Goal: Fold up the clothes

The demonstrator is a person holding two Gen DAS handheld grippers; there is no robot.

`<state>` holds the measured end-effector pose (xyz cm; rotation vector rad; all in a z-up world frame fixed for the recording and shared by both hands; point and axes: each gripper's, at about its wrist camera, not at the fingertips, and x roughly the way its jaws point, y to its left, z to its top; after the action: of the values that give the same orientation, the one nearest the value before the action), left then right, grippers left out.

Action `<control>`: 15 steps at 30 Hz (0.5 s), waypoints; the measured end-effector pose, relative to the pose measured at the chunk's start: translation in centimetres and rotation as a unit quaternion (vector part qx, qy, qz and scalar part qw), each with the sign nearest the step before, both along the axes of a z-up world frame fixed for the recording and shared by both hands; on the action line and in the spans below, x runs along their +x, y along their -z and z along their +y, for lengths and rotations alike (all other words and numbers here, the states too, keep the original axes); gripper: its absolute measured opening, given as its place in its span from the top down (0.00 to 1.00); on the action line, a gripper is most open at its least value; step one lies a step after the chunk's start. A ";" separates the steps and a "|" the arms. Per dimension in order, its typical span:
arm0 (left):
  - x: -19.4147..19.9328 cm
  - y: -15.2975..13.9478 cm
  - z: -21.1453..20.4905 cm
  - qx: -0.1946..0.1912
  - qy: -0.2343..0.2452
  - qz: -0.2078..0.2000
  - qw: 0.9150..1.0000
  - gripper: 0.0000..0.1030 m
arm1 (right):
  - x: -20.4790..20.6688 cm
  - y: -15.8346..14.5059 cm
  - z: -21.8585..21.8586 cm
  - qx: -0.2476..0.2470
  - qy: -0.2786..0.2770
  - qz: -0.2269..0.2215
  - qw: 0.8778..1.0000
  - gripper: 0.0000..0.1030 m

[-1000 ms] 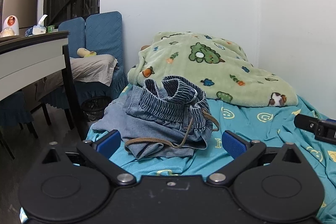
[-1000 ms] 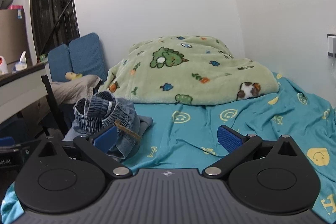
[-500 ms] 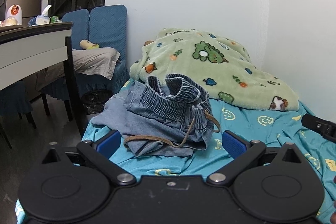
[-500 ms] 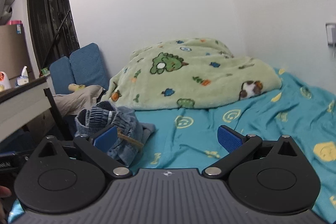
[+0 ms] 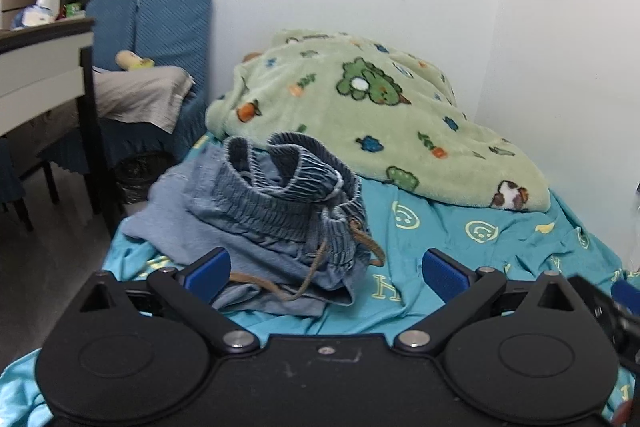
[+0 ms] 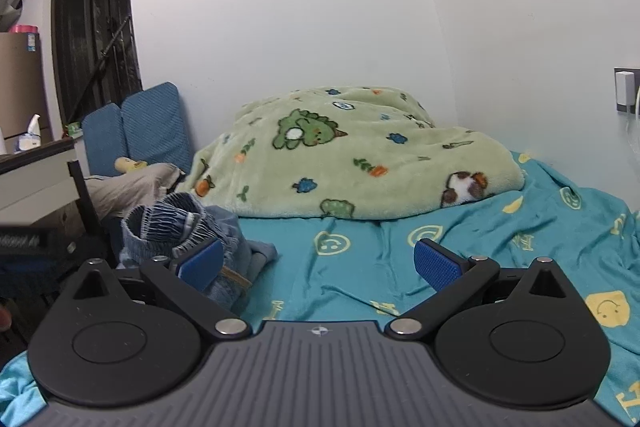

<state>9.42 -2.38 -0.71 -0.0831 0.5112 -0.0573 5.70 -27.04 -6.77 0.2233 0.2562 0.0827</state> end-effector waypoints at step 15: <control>11.3 1.8 1.6 -0.099 -0.053 0.020 0.993 0.02 | 2.4 3.4 -0.7 0.033 0.020 0.072 0.997 0.00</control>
<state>20.77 -0.82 -2.47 -0.3060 0.5393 -0.0031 8.08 -27.78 -10.16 0.2996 0.3924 0.0355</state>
